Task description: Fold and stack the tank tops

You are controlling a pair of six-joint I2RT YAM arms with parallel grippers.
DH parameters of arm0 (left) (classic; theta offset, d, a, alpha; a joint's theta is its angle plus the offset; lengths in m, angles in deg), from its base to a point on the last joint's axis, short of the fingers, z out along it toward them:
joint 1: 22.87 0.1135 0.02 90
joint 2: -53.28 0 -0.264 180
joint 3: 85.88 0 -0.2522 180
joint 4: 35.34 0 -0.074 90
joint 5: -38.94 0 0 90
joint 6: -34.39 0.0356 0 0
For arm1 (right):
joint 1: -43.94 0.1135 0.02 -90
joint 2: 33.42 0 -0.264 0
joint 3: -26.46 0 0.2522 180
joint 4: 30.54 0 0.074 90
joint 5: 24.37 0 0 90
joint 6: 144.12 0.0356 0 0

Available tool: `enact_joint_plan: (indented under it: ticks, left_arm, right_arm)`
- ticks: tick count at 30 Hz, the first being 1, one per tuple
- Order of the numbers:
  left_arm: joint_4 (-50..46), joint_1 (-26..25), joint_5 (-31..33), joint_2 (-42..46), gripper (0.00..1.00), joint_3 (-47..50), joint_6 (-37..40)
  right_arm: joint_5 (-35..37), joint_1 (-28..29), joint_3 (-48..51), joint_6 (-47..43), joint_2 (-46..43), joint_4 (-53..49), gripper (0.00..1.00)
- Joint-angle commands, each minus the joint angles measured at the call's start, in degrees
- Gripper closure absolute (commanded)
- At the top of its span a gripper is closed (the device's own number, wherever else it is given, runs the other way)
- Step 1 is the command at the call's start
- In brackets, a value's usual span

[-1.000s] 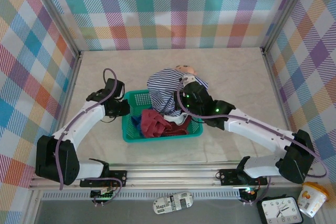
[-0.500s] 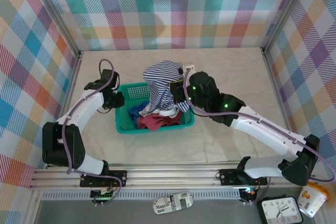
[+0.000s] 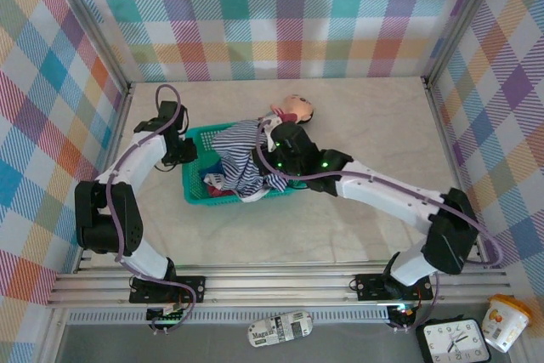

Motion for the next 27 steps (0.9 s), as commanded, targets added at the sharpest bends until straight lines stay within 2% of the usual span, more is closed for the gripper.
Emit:
enact_joint_plan:
  ticks: [1, 4, 8, 13, 16, 21, 24, 27]
  left_arm:
    - [-2.2, 2.8, 4.5, -2.8, 0.92, -0.9, 0.4]
    - [-3.0, 4.6, 6.6, -3.9, 0.92, -3.3, 1.1]
    - [-3.2, 6.5, 6.5, -6.2, 0.92, -6.3, 1.7]
    - [-3.1, 6.6, 4.1, -8.8, 0.92, -8.2, 1.7]
    - [-3.1, 6.6, 3.5, -9.8, 0.91, -8.6, 1.6]
    - [-3.7, 6.6, 2.6, -11.2, 0.9, -9.0, 1.8]
    - [-3.9, 6.7, 2.5, -11.5, 0.9, -9.1, 2.0]
    - [-4.1, 6.7, 1.8, -11.9, 0.9, -9.2, 2.0]
  right_arm:
    - [-1.7, -0.8, 0.1, 1.0, -1.4, 3.4, 0.9]
    - [-0.4, -2.7, -2.5, -0.5, -3.2, 0.2, 0.9]
    - [-2.1, -6.5, -3.7, -0.6, -2.7, -5.6, 0.89]
    - [-5.9, -9.7, -4.3, -1.5, 2.9, -8.6, 0.84]
    - [-7.5, -11.6, -5.3, -1.9, 7.2, -6.5, 0.82]
    - [-13.3, -11.8, -14.0, -6.0, 13.9, -11.4, 0.68]
    - [-14.1, -10.8, -12.3, -10.8, 10.6, -12.2, 0.55]
    - [-16.6, -7.9, -6.4, -17.6, 5.0, -10.6, 0.45]
